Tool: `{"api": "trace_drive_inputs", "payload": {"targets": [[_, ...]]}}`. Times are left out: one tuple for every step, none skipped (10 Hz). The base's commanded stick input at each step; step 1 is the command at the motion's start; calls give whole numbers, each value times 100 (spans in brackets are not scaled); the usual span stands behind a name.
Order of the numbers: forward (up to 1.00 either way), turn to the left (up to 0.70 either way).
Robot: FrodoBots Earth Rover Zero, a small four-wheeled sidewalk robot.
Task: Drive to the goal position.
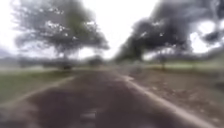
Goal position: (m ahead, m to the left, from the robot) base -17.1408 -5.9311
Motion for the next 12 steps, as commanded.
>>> {"api": "trace_drive_inputs", "payload": {"targets": [[70,0],[70,0],[70,0],[70,0],[70,0],[70,0],[70,0],[70,0],[70,0],[70,0],[70,0],[70,0]]}}
